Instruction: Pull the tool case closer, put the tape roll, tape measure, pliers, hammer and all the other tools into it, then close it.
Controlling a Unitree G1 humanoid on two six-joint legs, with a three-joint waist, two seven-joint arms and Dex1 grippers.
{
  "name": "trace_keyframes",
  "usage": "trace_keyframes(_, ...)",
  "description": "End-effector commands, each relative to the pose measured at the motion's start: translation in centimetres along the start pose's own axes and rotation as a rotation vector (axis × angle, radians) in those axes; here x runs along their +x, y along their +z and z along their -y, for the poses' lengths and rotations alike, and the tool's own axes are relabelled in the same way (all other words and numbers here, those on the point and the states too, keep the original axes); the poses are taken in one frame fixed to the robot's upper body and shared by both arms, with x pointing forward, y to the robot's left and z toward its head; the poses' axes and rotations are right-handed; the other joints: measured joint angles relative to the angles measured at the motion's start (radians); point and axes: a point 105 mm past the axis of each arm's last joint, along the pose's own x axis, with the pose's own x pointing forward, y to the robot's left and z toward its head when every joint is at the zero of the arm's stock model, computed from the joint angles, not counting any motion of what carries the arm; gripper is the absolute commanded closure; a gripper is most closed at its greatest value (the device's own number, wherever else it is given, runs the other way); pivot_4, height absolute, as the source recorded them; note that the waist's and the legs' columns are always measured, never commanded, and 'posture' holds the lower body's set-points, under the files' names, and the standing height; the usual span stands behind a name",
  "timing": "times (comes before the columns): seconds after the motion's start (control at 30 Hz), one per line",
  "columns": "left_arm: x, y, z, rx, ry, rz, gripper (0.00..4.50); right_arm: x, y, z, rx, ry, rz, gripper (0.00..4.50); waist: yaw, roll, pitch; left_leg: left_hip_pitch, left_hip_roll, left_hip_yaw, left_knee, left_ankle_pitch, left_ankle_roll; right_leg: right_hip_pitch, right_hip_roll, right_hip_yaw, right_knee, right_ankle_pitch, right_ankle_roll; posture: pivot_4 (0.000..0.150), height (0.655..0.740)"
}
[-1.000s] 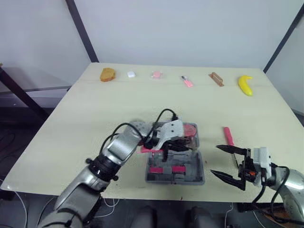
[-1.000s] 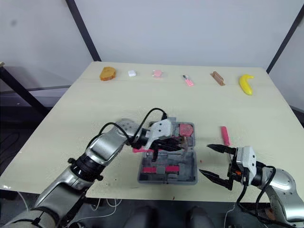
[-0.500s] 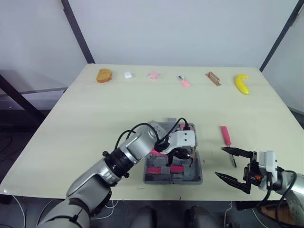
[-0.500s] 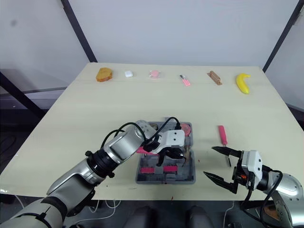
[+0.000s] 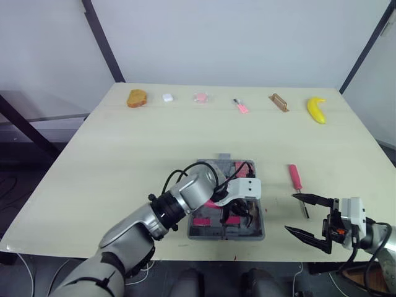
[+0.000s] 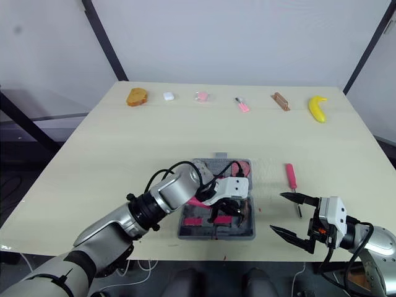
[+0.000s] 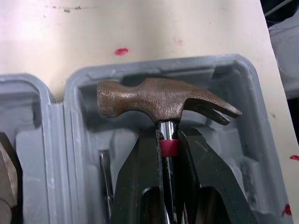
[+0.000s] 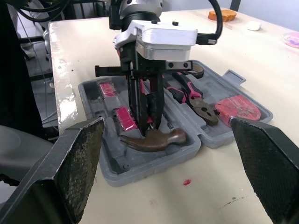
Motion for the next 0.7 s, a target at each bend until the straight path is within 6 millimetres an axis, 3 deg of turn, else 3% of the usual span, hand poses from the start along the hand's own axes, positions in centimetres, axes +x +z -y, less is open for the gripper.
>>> trace_keyframes(0.03,0.24,0.74,-0.21,0.051,-0.016,-0.025,4.5,-0.86,0.54,0.14,-0.027,-0.02,0.004,0.0,0.001,0.0,0.0,0.0,0.0,0.0,0.0,0.0,0.0,0.0,0.0,0.0,0.0,0.0,0.0,0.15,0.74)
trace_keyframes(0.33,0.51,0.79,-0.52,0.03,-0.023,-0.027,4.5,-1.12,0.38,0.04,-0.027,-0.03,-0.007,0.0,0.005,0.0,0.0,0.0,0.0,0.0,0.0,0.0,0.0,0.0,0.0,0.0,0.0,0.0,0.0,0.15,0.74)
trace_keyframes(0.37,0.53,0.8,-0.51,0.025,-0.027,-0.025,3.48,-1.1,0.37,0.03,-0.027,-0.03,-0.006,0.0,0.006,0.0,0.0,0.0,0.0,0.0,0.0,0.0,0.0,0.0,0.0,0.0,0.0,0.0,0.0,0.15,0.74)
trace_keyframes(0.43,0.53,0.82,-0.53,0.024,-0.026,-0.023,2.79,-1.08,0.36,-0.03,-0.026,-0.029,-0.005,0.0,0.007,0.0,0.0,0.0,0.0,0.0,0.0,0.0,0.0,0.0,0.0,0.0,0.0,0.0,0.0,0.15,0.74)
trace_keyframes(0.6,0.33,1.07,-0.66,0.024,-0.019,-0.016,0.1,-1.02,0.23,-0.11,-0.023,-0.024,-0.008,0.0,0.004,0.0,0.0,0.0,0.0,0.0,0.001,0.0,0.0,0.0,0.0,0.0,0.0,0.0,0.0,0.15,0.74)
trace_keyframes(0.7,-0.02,1.29,-0.63,0.031,-0.02,-0.009,0.04,-0.95,0.17,-0.16,-0.021,-0.022,-0.007,0.0,0.005,0.0,0.0,0.0,0.0,0.0,0.001,0.0,0.0,0.0,0.0,0.0,0.0,0.0,0.0,0.15,0.74)
